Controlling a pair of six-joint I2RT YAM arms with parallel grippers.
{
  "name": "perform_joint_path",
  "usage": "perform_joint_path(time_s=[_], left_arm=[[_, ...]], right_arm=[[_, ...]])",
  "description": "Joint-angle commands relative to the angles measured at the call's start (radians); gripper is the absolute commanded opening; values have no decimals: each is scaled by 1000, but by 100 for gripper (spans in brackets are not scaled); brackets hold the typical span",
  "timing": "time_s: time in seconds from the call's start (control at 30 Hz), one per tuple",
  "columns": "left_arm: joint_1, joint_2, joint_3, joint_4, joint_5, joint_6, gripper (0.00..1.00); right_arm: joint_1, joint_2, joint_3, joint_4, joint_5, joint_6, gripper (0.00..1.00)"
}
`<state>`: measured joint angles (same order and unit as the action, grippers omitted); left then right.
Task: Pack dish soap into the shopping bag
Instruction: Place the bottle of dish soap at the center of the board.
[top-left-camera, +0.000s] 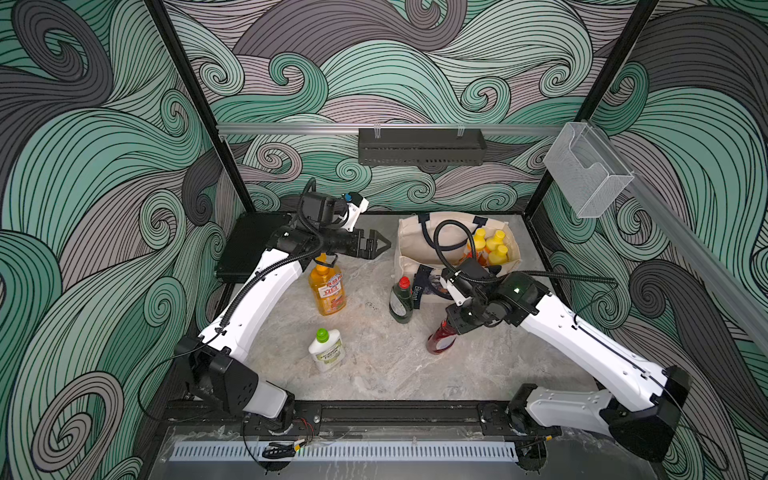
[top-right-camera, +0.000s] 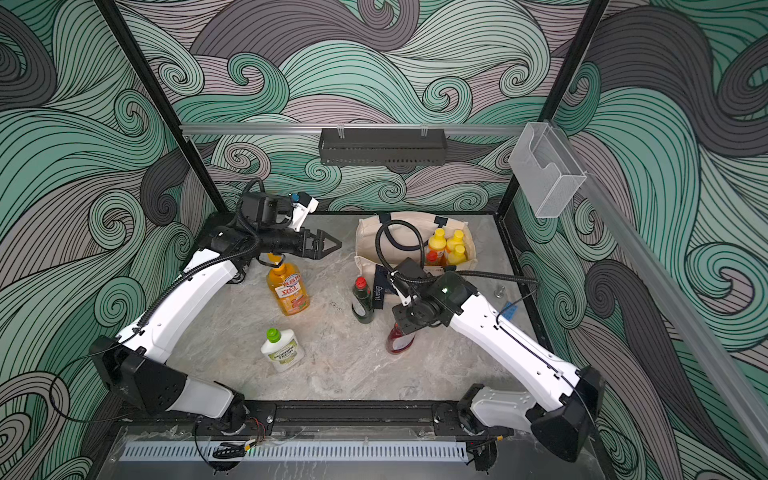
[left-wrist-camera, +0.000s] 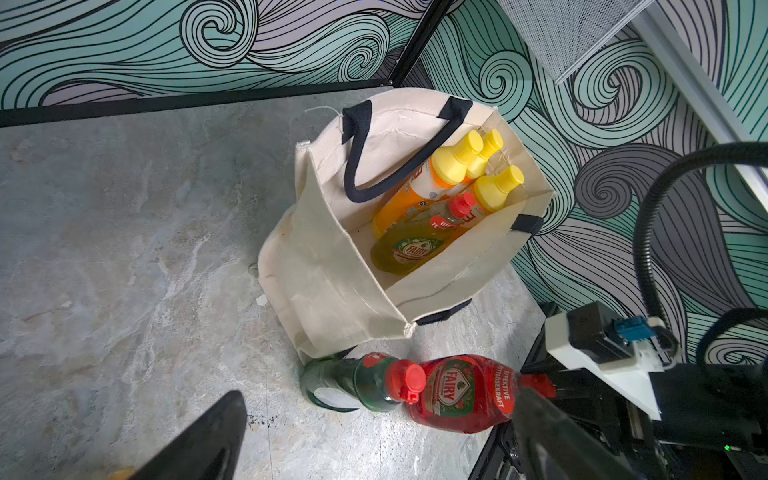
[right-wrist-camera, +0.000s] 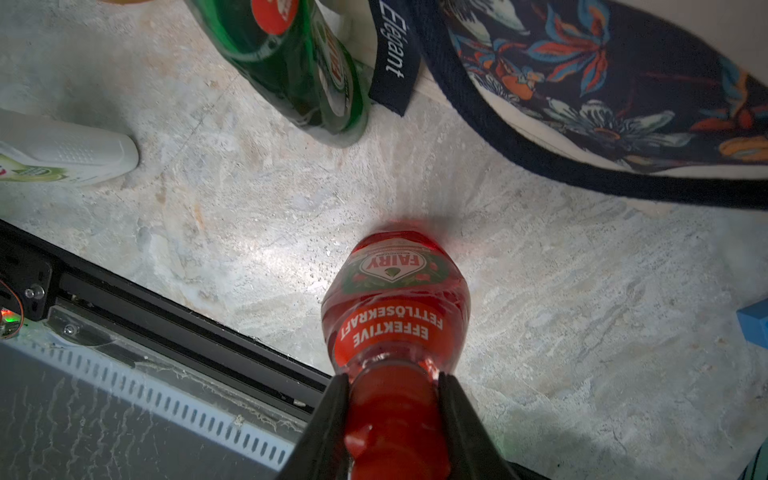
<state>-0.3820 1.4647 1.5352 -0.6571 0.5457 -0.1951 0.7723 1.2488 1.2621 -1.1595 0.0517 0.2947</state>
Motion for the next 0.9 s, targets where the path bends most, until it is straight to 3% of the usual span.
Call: perform_joint_path(time_s=[0.0, 0.17, 0.43, 0.47, 0.53, 0.6, 0.73, 0.87], left_arm=[[-4, 0, -1, 7, -4, 8, 99], [-3, 2, 1, 5, 0, 8, 99], [-3, 6, 1, 4, -4, 11, 99], [-3, 5, 0, 5, -4, 12, 99], [-3, 5, 0, 5, -4, 10, 99], [-3, 5, 0, 5, -4, 11, 99], [-3, 7, 1, 4, -4, 13, 99], [-3, 5, 0, 4, -4, 13, 99]], right_arm=[[11, 16, 62, 87, 14, -30, 2], [35, 72, 87, 114, 20, -56, 4], [53, 100, 76, 151, 6, -65, 17], [53, 97, 72, 157, 5, -65, 21], [54, 86, 64, 170, 7, -63, 38], [54, 72, 54, 186, 5, -63, 42], [55, 30, 35, 230, 3, -66, 61], [54, -8, 25, 255, 2, -69, 66]])
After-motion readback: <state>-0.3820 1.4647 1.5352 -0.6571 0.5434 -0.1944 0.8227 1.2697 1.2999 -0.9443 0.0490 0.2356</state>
